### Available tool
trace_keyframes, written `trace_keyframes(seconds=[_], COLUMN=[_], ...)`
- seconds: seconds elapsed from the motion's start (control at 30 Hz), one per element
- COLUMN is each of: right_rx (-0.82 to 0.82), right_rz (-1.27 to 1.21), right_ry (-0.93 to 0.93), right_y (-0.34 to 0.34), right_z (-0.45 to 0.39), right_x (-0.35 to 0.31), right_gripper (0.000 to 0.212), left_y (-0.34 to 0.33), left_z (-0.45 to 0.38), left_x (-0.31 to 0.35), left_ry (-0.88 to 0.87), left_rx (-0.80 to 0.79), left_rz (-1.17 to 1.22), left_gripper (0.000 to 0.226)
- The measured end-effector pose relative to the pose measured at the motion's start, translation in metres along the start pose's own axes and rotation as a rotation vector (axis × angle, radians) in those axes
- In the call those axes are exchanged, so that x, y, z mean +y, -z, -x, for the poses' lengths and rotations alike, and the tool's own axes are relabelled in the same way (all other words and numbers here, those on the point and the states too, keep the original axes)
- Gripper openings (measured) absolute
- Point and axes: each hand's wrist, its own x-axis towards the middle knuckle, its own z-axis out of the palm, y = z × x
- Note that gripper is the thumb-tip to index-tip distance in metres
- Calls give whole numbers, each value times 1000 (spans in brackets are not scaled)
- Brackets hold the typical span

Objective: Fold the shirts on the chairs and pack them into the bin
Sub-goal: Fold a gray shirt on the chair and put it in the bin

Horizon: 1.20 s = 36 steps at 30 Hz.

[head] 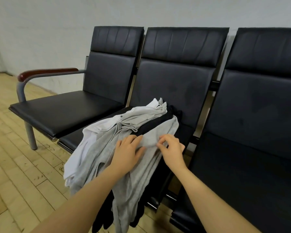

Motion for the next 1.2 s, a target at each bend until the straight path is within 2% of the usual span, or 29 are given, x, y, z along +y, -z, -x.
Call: trace_keyframes(seconds=[0.17, 0.3, 0.43, 0.67, 0.93, 1.07, 1.2], right_rx=[99, 153, 260, 416, 637, 668, 623], right_rz=[-248, -354, -327, -233, -59, 78, 131], right_ry=[-2, 7, 47, 71, 94, 88, 17], right_y=[43, 79, 125, 223, 338, 382, 384], right_z=[11, 21, 31, 64, 92, 100, 109], right_x=[10, 12, 8, 11, 7, 10, 37], right_gripper=[30, 18, 12, 7, 8, 12, 11], left_y=[-2, 3, 20, 39, 65, 73, 51], left_z=[3, -6, -30, -57, -70, -71, -58], left_x=[18, 50, 89, 186, 304, 343, 351], left_ry=[-113, -148, -237, -450, -593, -598, -524], left_rx=[187, 311, 392, 427, 503, 496, 369], left_rz=[116, 254, 310, 376, 400, 400, 336], left_gripper=[45, 38, 37, 37, 38, 28, 23])
